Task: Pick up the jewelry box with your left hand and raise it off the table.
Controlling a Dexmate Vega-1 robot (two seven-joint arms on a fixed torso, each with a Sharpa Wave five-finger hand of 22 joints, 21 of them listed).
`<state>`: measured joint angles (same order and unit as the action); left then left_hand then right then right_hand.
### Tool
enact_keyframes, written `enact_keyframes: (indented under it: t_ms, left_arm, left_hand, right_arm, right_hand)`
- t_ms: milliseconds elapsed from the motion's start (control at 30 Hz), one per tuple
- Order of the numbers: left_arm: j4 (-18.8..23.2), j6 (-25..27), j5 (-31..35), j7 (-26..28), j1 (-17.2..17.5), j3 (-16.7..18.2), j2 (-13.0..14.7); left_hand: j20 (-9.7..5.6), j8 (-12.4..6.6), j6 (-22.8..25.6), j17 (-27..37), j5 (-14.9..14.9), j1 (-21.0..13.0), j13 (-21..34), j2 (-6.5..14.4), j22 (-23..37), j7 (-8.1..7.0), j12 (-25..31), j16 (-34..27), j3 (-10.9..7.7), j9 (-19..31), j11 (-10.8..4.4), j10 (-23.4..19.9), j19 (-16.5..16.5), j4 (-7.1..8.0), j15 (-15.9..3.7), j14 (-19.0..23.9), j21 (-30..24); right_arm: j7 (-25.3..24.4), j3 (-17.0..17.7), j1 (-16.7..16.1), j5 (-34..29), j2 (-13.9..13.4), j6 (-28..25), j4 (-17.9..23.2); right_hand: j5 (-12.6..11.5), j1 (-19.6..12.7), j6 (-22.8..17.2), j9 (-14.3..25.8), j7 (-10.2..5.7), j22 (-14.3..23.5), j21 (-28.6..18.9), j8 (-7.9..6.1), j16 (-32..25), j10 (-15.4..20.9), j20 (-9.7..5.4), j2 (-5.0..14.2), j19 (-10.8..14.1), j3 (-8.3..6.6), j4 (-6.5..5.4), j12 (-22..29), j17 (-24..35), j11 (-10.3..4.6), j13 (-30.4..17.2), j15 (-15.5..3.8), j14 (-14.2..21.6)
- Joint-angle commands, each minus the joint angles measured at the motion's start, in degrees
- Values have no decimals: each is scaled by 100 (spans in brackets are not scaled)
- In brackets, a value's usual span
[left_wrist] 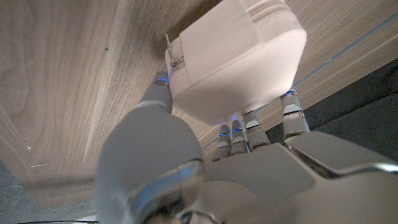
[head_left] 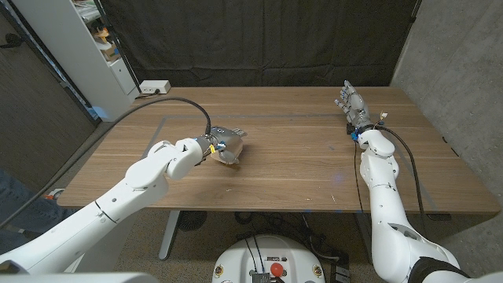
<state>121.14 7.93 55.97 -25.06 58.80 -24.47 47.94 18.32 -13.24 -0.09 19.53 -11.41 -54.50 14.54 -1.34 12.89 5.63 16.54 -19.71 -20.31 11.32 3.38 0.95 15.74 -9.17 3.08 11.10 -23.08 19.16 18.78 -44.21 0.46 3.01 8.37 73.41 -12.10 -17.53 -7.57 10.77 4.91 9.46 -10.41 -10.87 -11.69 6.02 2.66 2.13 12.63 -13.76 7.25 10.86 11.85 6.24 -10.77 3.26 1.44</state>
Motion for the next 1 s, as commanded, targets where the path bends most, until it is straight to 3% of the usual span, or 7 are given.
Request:
enact_keyframes:
  t_ms: [33, 1000]
  left_arm:
    - [241, 56, 166, -22, 68, 105, 32]
    - [578, 52, 459, -33, 29, 324, -29]
  left_hand:
    - [-601, -34, 22, 20, 16, -472, 32, 420, 31, 8, 25, -28, -41, 25, 9, -16, 682, 0, 15, 32, -78]
    - [-606, -21, 74, 93, 52, -478, 41, 426, 20, 1, 59, -56, -89, 27, -69, -120, 728, 14, -22, 139, -116]
  right_arm:
    - [45, 25, -19, 37, 8, -14, 86]
    - [25, 100, -25, -23, -16, -72, 269]
  right_hand:
    - [-25, 5, -12, 16, -5, 26, -43, -38, -6, -52, 39, -53, 17, 21, -7, 41, 8, 3, -25, 56, -2]
    - [-25, 3, -23, 16, 3, 26, -49, -42, -8, -39, 31, -49, 30, 25, -9, 47, 8, 24, -24, 51, 5]
